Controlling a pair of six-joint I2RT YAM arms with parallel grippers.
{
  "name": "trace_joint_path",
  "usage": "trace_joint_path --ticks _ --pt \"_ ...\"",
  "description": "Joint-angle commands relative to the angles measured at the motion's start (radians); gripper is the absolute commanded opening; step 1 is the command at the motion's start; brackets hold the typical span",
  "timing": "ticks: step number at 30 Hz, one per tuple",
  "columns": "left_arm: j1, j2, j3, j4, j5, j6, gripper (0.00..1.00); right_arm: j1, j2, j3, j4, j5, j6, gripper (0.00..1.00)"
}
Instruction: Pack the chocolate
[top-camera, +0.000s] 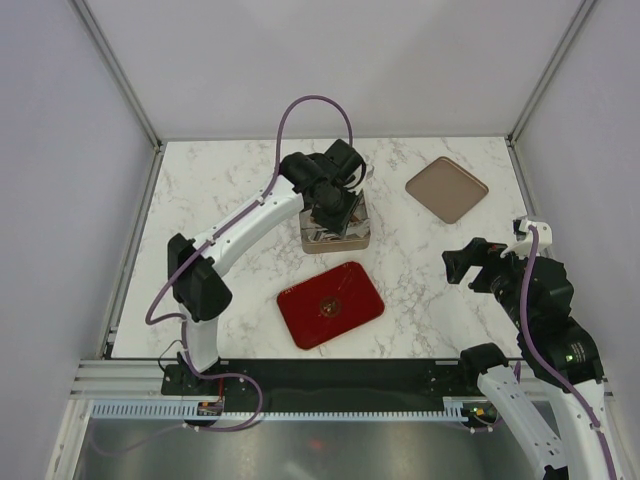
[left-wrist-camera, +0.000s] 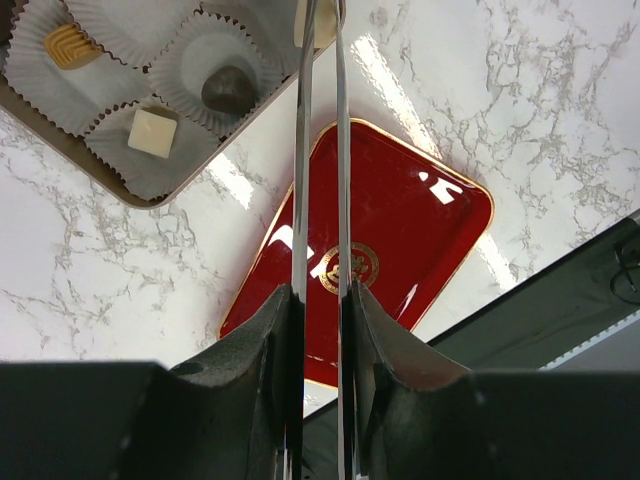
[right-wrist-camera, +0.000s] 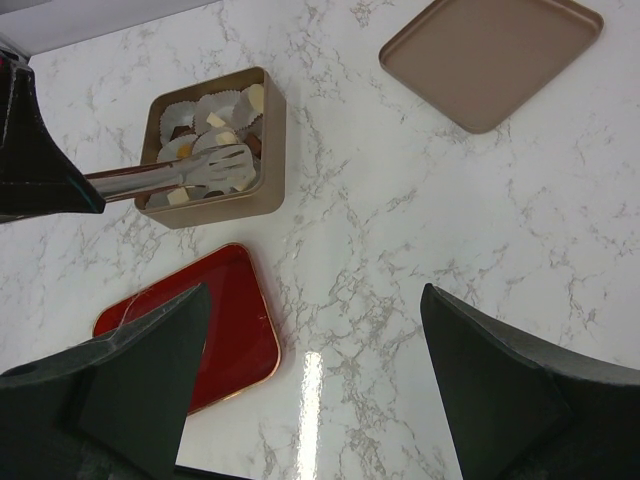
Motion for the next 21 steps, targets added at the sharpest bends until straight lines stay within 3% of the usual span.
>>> trace_joint_path --ticks 1,10,21 --pt "0.007 0.004 0.026 0.046 -0.005 0.048 0.31 0.0 0.001 0.005 0.012 0.018 -0.009 0.95" --pt "0.021 0.013 -0.011 0.072 0.007 0.06 0.31 -0.002 0.006 0.007 0.011 0.023 -0.01 0.95" --pt "0.021 -0.012 -0.065 0.069 0.019 0.06 0.41 0.0 0.02 0.004 0.018 0.021 -0.012 0.95"
